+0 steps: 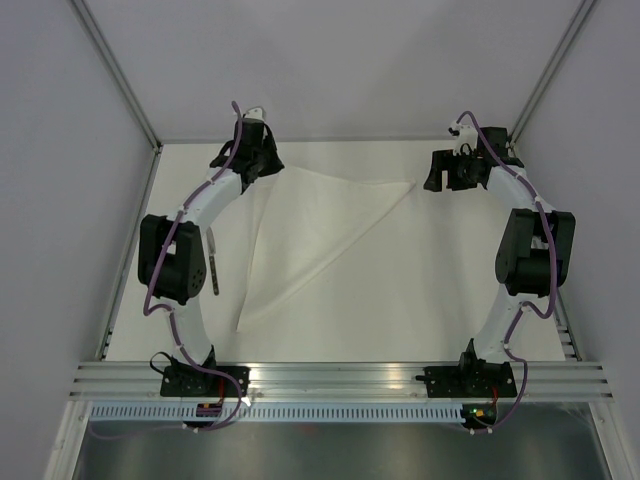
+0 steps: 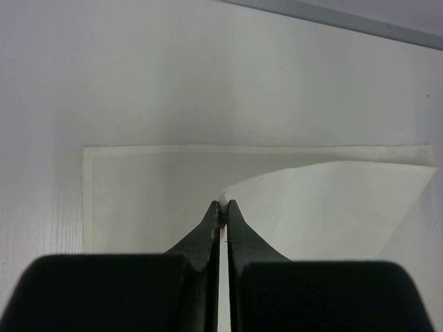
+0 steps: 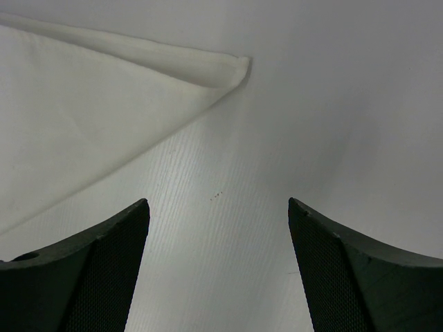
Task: Fold the napkin, place the utensils inside, and roll it up
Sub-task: Fold the napkin at the center of the board.
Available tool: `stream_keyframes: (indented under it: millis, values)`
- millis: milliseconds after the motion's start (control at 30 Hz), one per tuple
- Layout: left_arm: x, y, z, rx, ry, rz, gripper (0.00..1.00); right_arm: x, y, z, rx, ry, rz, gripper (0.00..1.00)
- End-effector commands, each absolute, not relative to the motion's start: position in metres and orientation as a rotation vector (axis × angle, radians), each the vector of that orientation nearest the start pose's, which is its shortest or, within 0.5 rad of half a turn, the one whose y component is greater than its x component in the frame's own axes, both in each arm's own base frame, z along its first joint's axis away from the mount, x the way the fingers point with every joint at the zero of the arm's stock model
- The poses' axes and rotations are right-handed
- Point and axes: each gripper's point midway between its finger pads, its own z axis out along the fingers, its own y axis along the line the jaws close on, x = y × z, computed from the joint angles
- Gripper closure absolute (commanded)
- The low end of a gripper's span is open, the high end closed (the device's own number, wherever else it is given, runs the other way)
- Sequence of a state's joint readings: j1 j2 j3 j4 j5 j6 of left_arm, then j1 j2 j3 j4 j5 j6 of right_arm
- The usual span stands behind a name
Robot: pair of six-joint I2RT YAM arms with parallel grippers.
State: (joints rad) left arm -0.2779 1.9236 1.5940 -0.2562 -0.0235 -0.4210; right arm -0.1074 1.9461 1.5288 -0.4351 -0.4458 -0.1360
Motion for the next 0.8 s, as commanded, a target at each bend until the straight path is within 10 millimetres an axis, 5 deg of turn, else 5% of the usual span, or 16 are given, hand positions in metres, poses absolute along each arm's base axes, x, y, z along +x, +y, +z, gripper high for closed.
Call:
stream_keyframes:
  millis: [0, 767]
  values:
    - [0.527, -0.156, 0.175, -0.225, 2.158, -0.389, 0.98, 0.498, 0.017, 0.117, -0.256, 2.329, 0.399, 0.14]
    - [0.531, -0.131, 0.165, -0.296, 2.168, -0.357, 0.98, 0.496, 0.014, 0.108, -0.264, 2.347, 0.379, 0.14]
